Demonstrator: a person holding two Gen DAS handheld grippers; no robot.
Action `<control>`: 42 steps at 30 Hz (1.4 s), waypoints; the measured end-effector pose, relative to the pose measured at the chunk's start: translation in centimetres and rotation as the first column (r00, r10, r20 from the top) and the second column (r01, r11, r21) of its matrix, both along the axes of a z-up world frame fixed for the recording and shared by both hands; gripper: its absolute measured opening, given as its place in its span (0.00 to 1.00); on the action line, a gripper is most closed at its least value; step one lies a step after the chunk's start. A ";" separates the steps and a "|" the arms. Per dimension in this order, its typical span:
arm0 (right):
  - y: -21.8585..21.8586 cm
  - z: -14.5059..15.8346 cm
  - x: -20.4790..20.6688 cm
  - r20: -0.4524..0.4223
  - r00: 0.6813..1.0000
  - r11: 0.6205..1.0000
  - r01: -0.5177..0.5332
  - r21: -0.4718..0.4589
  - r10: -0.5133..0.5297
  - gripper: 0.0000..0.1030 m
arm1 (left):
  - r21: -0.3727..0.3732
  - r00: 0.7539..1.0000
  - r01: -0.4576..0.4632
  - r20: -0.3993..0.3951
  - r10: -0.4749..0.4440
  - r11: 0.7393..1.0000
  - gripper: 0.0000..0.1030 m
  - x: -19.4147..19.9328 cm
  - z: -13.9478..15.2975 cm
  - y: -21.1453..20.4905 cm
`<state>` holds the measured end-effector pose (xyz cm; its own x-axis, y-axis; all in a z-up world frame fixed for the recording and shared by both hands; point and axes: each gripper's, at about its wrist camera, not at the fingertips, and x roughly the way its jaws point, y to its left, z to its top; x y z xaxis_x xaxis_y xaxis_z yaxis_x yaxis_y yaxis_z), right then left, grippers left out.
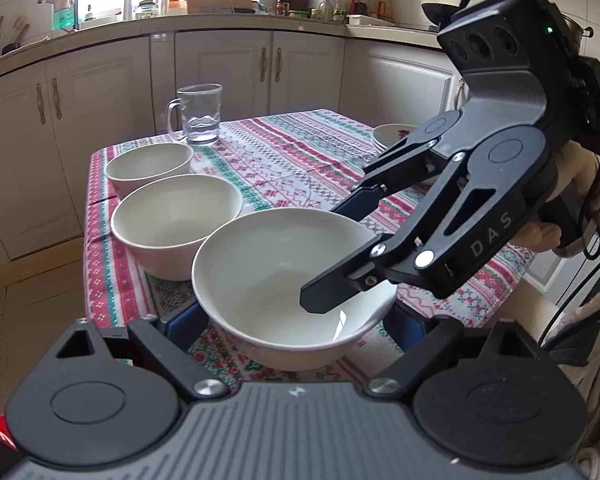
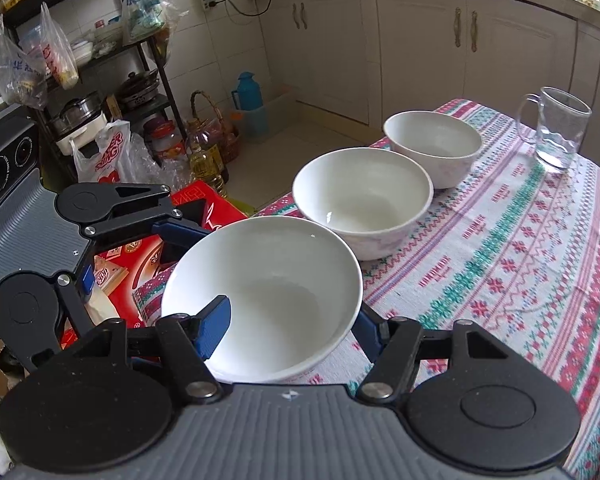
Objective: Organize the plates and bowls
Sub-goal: 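Lift the white bowl with the right gripper and carry it toward the plate stack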
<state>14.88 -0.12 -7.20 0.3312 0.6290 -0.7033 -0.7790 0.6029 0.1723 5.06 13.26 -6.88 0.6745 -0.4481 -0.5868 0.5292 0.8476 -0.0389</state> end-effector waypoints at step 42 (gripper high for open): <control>-10.6 -0.6 -0.1 0.042 0.958 0.959 0.281 0.026 -0.282 0.71 | -0.011 0.984 0.180 -0.002 -0.180 0.984 0.90 4.3 -1.1 -9.6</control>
